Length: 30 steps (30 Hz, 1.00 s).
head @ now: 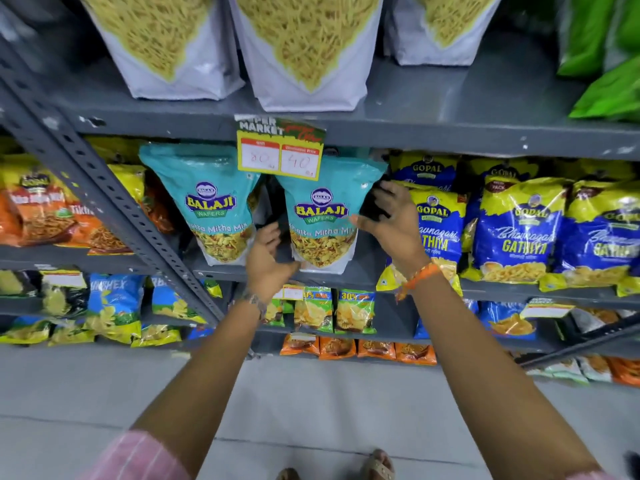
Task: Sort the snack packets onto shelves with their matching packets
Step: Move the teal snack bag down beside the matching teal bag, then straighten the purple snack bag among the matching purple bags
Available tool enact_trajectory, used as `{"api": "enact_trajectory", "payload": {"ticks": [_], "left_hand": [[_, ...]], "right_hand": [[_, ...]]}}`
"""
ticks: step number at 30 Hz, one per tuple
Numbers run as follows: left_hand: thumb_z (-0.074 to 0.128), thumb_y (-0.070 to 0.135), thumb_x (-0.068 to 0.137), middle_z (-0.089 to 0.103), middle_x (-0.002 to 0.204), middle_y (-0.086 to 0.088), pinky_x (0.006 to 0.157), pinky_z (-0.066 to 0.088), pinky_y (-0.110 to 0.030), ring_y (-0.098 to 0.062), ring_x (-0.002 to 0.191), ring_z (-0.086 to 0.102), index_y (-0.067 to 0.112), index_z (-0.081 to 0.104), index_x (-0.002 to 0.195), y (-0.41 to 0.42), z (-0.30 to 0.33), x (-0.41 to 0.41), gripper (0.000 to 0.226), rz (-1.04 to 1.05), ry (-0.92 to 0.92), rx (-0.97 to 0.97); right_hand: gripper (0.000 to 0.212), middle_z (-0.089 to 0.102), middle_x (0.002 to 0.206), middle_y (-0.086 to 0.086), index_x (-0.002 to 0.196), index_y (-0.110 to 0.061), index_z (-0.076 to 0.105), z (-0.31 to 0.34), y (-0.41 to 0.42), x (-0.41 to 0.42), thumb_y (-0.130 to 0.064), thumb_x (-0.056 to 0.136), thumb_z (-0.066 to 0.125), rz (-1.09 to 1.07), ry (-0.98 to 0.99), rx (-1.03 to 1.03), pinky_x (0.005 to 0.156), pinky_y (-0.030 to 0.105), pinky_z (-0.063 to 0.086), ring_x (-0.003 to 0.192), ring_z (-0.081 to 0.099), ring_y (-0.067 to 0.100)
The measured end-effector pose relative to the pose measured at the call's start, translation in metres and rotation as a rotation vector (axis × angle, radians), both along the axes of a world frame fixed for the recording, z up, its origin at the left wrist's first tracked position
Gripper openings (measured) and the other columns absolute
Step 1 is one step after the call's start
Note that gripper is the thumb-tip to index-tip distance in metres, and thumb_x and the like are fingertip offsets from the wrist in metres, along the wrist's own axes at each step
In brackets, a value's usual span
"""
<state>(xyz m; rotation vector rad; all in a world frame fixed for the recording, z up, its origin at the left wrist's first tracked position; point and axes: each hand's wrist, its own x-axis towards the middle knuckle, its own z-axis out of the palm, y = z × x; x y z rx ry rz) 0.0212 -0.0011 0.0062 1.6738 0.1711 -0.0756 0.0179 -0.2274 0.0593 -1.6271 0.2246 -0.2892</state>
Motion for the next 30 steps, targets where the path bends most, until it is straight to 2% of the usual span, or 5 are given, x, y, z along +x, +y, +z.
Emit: {"api": "enact_trajectory", "payload": {"ticks": [9, 12, 17, 20, 30], "left_hand": [[0.081, -0.01, 0.076, 0.074, 0.101, 0.0, 0.093, 0.058, -0.029, -0.014, 0.099, 0.072, 0.023, 0.066, 0.099, 0.015, 0.129, -0.074, 0.043, 0.271, -0.464, 0.005], [0.08, -0.009, 0.078, 0.07, 0.109, 0.0, 0.096, 0.055, -0.018, 0.008, 0.095, 0.068, 0.017, 0.062, 0.109, 0.02, 0.187, -0.052, 0.044, 0.21, -0.589, -0.002], [0.087, 0.0, 0.074, 0.055, 0.128, 0.0, 0.098, 0.045, -0.025, -0.013, 0.114, 0.057, 0.007, 0.047, 0.14, 0.007, 0.245, -0.01, 0.077, 0.043, -0.564, 0.184], [0.091, 0.034, 0.06, 0.063, 0.13, 0.002, 0.101, 0.053, -0.035, -0.016, 0.115, 0.064, 0.012, 0.05, 0.134, -0.001, 0.253, 0.008, 0.088, -0.013, -0.519, 0.357], [0.098, 0.022, 0.057, 0.06, 0.133, -0.015, 0.097, 0.04, -0.028, -0.029, 0.125, 0.057, 0.004, 0.049, 0.129, -0.016, 0.259, 0.021, 0.089, 0.079, -0.54, 0.465]], "right_hand": [[0.038, 0.068, 0.087, 0.005, 0.092, -0.023, 0.064, 0.128, 0.011, -0.096, 0.0, 0.071, 0.086, -0.292, -0.466, 0.128, 0.073, 0.019, 0.054, 0.077, 0.063, 0.011], [0.04, 0.067, 0.091, 0.001, 0.097, -0.023, 0.063, 0.187, 0.009, -0.074, -0.002, 0.072, 0.087, -0.187, -0.547, 0.141, 0.076, 0.021, 0.054, 0.079, 0.061, 0.01], [0.064, 0.062, 0.115, 0.009, 0.126, -0.009, 0.054, 0.254, 0.004, -0.006, -0.014, 0.071, 0.088, 0.03, -0.501, 0.024, 0.091, 0.031, 0.053, 0.099, 0.059, 0.016], [0.077, 0.062, 0.118, 0.009, 0.133, -0.005, 0.048, 0.273, 0.012, 0.027, -0.017, 0.069, 0.087, 0.166, -0.442, 0.047, 0.089, 0.027, 0.054, 0.104, 0.061, 0.016], [0.037, 0.077, 0.108, 0.013, 0.107, -0.011, 0.071, 0.279, 0.03, 0.06, -0.004, 0.073, 0.084, 0.298, -0.407, 0.142, 0.097, 0.045, 0.058, 0.1, 0.074, 0.026]]}}
